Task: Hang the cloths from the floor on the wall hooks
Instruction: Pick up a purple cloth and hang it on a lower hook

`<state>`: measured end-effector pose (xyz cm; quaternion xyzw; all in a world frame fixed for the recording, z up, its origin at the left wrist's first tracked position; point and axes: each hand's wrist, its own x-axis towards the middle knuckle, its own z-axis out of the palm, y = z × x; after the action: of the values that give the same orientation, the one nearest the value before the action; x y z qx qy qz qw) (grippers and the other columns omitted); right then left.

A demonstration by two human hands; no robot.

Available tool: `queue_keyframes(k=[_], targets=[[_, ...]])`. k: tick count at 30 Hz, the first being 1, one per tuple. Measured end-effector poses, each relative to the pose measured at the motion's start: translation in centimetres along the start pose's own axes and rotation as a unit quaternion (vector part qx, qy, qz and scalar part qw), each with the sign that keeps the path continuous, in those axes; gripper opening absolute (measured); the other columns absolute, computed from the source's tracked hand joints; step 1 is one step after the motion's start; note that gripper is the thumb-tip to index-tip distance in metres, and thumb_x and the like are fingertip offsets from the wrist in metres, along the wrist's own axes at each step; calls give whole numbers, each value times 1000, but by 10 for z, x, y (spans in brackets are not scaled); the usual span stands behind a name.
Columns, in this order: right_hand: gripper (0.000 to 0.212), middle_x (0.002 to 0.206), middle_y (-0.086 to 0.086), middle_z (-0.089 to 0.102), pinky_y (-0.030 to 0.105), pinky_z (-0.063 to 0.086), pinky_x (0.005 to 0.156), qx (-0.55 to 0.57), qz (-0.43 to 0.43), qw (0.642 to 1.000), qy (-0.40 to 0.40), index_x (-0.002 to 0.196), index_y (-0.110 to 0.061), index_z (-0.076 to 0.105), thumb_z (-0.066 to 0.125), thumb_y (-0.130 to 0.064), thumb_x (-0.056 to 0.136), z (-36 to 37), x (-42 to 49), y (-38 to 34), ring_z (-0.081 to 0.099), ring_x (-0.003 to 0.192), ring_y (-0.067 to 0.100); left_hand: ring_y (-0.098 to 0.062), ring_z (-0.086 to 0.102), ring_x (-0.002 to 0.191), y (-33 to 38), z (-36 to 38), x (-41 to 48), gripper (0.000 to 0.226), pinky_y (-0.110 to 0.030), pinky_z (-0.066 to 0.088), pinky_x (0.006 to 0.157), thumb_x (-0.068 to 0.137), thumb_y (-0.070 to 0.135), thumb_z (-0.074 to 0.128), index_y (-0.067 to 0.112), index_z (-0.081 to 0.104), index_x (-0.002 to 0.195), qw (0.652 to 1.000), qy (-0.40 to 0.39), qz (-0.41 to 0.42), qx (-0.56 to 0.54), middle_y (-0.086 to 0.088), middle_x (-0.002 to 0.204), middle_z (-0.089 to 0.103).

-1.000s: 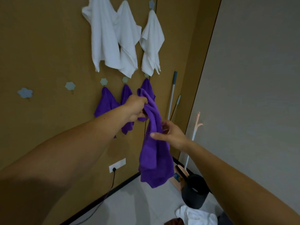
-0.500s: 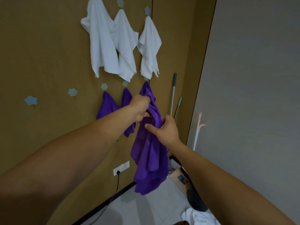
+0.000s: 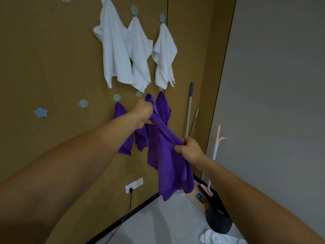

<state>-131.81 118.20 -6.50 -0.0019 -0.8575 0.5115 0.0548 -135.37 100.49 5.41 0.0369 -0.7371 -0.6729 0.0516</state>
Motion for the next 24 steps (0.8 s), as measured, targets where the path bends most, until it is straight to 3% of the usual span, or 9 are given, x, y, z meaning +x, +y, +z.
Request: queue_keyframes(k=[2,6,8,11,13,16,18,20,24], targets=[[21,69,0,57,31,43,61,-29,10,1000,3,69,-18,46,66,-15,74,-8,0,4,56,67,19,-27,63,67,0,-14,5,27,-37,58,51,93,-1,37,-1,60,107,999,31,14,-1,-20,94,61],[19,71,5,57,32,43,61,-27,42,999,16,73,-13,54,72,-16,74,-28,3,13,54,68,19,-35,65,76,-10,-46,19,24,-42,59,62,94,0,42,-5,59,110,991,102,-4,87,-24,101,65],[13,76,7,63,37,50,64,-53,35,998,23,76,-9,60,72,-14,75,-37,4,8,61,73,23,-32,62,66,-19,-60,15,18,-30,51,47,94,1,47,-6,60,106,966,108,-12,235,-24,107,65],[5,77,7,68,42,56,71,-46,-30,998,32,78,-9,68,69,-6,75,-39,5,-13,65,73,22,-30,58,83,-39,-72,9,23,-27,42,51,92,7,52,14,49,70,868,6,5,496,-21,107,62],[15,73,2,69,37,56,69,-63,-88,994,11,71,-19,69,68,-5,75,-32,3,-34,63,68,15,-24,58,87,-48,-62,-4,7,-30,50,66,84,13,58,16,54,81,830,-101,-2,548,-10,103,62],[19,72,-3,69,32,51,67,-121,-141,982,-32,69,-27,69,70,-10,76,-15,3,-58,60,66,10,-12,61,92,-60,-36,-19,59,-26,52,76,67,19,67,30,51,122,891,-295,-22,344,5,107,66],[9,79,-2,72,33,53,72,-146,-148,977,-44,79,-22,73,71,-13,77,-9,4,-64,64,73,12,-5,62,81,-70,-20,-26,36,-14,48,66,69,17,73,22,63,103,895,-362,5,260,15,86,69],[11,86,-1,72,34,55,78,-136,-140,980,-28,88,-16,74,71,-14,78,-8,3,-64,67,83,16,-5,62,69,-78,-11,-29,9,-12,45,56,79,12,70,20,65,81,913,-342,34,219,13,69,67],[36,90,-3,63,29,55,74,-33,-134,990,30,110,-17,58,73,-8,78,-18,-4,-54,64,79,14,-19,62,67,-82,-2,-28,16,-32,50,68,85,2,54,14,58,75,950,-301,12,86,-7,73,62]])
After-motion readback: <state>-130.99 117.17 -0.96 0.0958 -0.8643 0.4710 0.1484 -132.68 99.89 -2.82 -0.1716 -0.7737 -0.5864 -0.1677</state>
